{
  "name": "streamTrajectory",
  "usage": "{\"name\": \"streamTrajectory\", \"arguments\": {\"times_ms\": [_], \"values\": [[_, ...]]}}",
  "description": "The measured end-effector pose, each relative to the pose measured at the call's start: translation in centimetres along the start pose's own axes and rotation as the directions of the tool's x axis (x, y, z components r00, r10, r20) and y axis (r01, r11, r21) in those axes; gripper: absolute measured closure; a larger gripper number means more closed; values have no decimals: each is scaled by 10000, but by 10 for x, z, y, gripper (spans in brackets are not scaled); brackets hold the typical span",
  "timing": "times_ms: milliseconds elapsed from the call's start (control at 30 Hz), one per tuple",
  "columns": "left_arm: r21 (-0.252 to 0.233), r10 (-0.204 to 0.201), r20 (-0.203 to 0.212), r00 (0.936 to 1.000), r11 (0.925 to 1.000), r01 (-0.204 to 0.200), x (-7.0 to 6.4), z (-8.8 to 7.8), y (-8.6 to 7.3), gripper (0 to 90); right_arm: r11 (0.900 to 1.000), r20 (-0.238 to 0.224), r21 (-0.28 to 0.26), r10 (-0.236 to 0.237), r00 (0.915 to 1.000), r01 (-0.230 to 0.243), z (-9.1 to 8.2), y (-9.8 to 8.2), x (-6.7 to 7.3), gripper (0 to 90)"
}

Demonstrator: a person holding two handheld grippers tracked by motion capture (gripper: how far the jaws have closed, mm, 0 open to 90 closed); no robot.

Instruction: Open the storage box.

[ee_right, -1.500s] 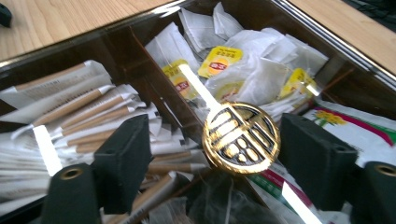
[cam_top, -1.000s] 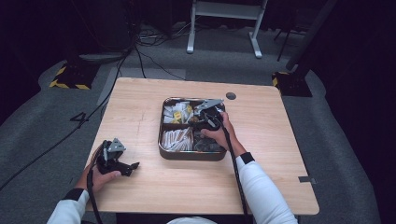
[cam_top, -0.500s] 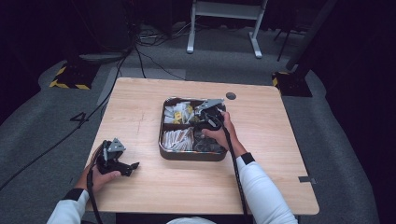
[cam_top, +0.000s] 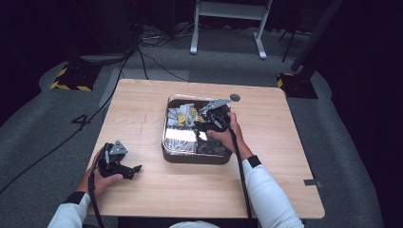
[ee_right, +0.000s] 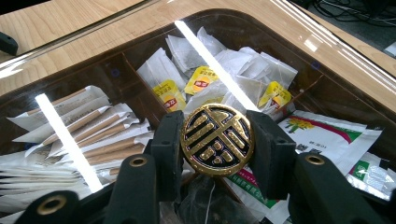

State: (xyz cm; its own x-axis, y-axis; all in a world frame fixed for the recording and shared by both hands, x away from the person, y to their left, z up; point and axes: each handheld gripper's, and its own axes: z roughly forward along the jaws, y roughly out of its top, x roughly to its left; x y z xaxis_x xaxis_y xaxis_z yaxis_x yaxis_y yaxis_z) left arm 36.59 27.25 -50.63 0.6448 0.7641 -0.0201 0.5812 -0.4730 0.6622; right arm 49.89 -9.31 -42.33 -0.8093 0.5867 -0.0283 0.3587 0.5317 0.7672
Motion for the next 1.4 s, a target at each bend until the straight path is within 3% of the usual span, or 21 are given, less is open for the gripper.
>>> {"name": "streamTrajectory", "arguments": {"times_ms": [867, 1400], "values": [[8, -13, 14, 10000, 10000, 13, 0, 0, 0, 2, 9992, 108, -388, 132, 9999, -128, -27, 10, -1, 595], [-7, 41, -10, 10000, 10000, -41, 0, 0, 0, 1, 9991, 63, -433, -36, 10000, 39, -37, 16, 1, 595]]}}
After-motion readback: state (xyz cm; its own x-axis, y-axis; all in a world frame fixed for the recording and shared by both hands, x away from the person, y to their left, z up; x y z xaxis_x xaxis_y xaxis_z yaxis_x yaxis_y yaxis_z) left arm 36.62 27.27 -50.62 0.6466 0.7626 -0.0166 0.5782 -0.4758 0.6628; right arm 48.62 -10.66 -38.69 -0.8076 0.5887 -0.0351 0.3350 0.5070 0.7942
